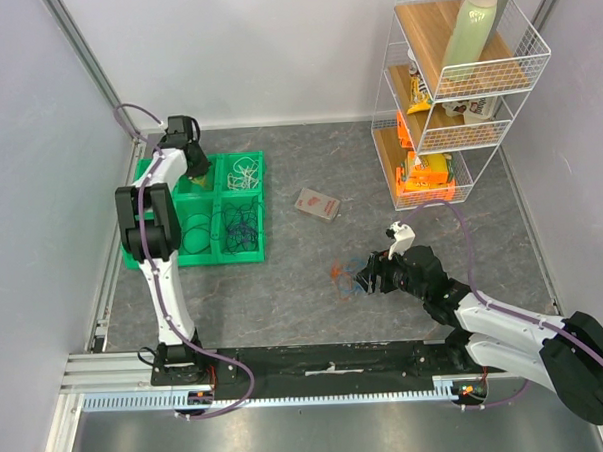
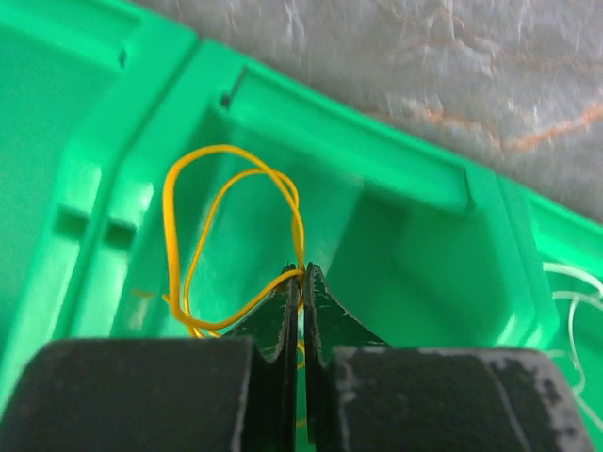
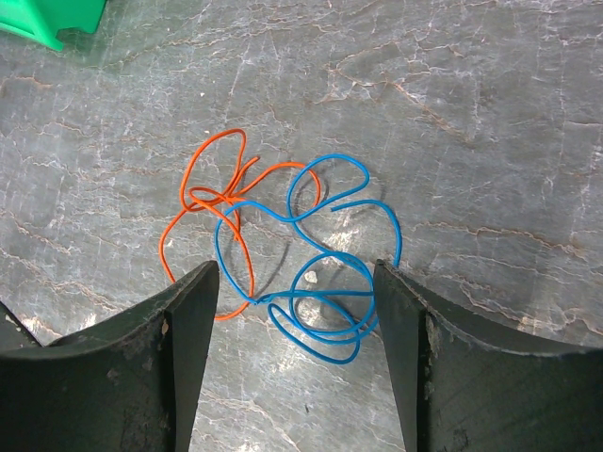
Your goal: Untangle the cables
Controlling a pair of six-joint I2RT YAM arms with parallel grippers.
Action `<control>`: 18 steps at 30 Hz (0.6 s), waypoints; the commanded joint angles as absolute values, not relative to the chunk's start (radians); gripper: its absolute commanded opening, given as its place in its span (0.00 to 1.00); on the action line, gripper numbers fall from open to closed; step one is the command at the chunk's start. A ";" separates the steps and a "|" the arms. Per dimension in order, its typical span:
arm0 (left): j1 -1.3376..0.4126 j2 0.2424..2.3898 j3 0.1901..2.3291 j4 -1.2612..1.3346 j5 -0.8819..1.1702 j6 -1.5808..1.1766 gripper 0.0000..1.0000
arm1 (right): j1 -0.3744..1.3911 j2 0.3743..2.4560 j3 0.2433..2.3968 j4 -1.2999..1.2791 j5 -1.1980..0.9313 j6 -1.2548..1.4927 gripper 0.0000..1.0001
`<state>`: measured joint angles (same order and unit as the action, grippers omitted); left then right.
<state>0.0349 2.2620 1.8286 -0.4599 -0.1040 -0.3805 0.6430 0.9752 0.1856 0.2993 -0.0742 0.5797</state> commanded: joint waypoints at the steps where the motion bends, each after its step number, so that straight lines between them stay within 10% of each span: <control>1: 0.031 2.097 1.691 -0.379 0.036 -0.431 0.02 | 0.638 0.968 0.196 0.342 -0.077 0.577 0.74; 7: 0.031 2.043 1.580 -0.360 0.061 -0.468 0.04 | 0.638 0.957 0.192 0.342 -0.084 0.575 0.74; 11: 0.031 1.988 1.549 -0.371 0.032 -0.498 0.33 | 0.638 0.969 0.196 0.344 -0.086 0.574 0.74; 18: 0.032 1.705 1.406 -0.336 0.021 -0.534 0.46 | 0.638 0.977 0.198 0.347 -0.089 0.574 0.74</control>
<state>0.0330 1.9434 1.4887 -0.4004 0.0261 -0.4778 0.6430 0.9718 0.1856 0.2996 -0.0822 0.5797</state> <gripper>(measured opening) 0.444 0.740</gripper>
